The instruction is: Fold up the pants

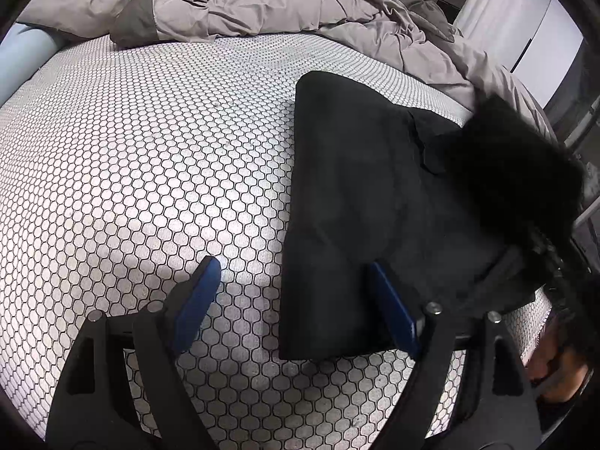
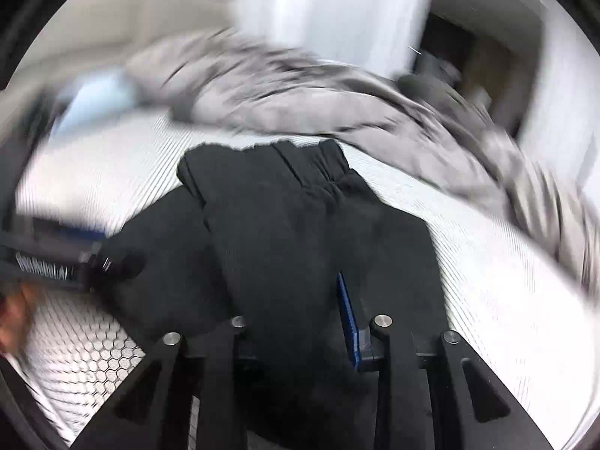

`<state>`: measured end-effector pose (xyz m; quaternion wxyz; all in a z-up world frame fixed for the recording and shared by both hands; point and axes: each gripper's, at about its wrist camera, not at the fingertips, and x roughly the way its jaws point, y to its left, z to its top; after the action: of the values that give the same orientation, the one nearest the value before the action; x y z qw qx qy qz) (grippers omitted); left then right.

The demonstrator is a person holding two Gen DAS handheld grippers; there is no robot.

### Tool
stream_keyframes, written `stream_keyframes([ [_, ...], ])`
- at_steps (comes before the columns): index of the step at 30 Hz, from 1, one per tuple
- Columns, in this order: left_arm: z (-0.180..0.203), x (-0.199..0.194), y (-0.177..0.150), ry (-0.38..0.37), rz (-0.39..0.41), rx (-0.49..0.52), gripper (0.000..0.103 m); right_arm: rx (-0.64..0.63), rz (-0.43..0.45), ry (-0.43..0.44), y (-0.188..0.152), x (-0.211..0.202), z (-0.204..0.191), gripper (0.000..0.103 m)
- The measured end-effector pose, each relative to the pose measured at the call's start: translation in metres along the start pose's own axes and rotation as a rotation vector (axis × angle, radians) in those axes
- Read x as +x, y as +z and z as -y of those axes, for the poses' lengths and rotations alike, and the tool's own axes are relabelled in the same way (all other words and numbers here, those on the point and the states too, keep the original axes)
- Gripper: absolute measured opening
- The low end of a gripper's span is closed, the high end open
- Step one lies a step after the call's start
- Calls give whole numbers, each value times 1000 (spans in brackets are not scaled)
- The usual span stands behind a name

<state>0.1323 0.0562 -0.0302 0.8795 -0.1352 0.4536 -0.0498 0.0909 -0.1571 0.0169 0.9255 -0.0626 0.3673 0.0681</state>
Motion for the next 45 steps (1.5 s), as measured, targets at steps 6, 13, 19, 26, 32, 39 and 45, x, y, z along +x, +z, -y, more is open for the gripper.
stream_keyframes([
  [6,1,-15,-1,22,26,-6,80,427,38,123,-34,-45,120,82],
  [13,6,-32,-4,5,90,-23,79,452,34,327,-33,-47,139,60],
  [19,20,-28,-3,5,74,9,79,416,-168,440,-31,-4,112,61],
  [26,28,-25,-4,2,70,21,79,426,-151,351,-24,17,109,18],
  [32,26,-34,-6,-13,88,4,79,313,-12,365,-20,-38,109,4],
  [39,28,-31,-8,4,68,13,79,304,-175,280,-35,-7,118,23],
  [45,26,-27,-7,9,58,14,79,443,-107,283,-35,-12,142,51],
])
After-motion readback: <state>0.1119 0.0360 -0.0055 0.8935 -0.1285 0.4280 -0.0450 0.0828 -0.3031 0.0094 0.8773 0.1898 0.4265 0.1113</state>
